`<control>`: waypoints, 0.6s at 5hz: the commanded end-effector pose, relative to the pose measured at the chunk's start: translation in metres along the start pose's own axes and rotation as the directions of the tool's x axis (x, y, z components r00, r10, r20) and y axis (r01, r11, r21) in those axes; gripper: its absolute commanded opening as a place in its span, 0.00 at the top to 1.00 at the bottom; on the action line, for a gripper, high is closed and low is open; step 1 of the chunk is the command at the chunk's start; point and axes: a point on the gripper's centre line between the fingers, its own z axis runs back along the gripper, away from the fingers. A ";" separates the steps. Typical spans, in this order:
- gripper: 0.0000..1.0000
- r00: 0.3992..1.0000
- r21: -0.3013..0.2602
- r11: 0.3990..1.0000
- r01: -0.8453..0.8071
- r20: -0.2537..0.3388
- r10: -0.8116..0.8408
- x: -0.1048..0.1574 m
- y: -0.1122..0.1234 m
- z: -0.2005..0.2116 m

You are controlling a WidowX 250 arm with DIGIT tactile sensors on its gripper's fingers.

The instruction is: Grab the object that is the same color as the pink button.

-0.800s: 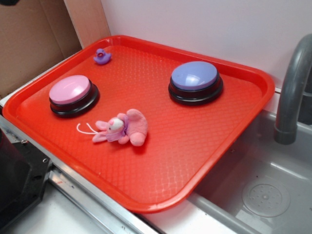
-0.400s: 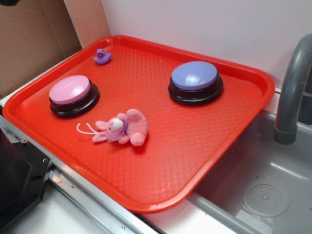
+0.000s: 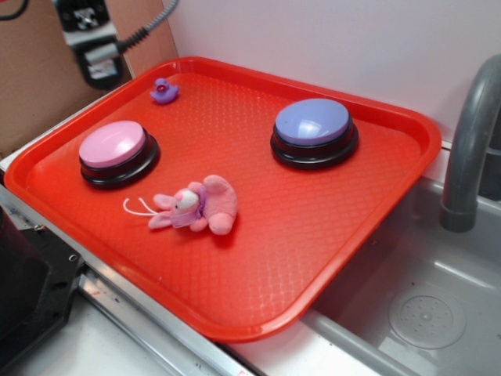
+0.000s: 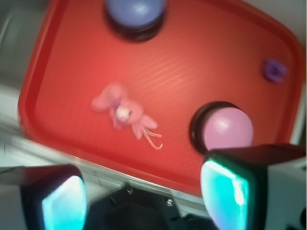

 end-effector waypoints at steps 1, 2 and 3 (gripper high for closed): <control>0.00 0.869 -0.031 0.876 0.480 -0.118 -0.480 0.008 -0.014 -0.071; 0.00 0.764 0.009 0.778 0.629 -0.193 -0.616 0.009 -0.014 -0.098; 0.00 0.758 0.028 0.770 0.637 -0.203 -0.620 0.020 -0.016 -0.114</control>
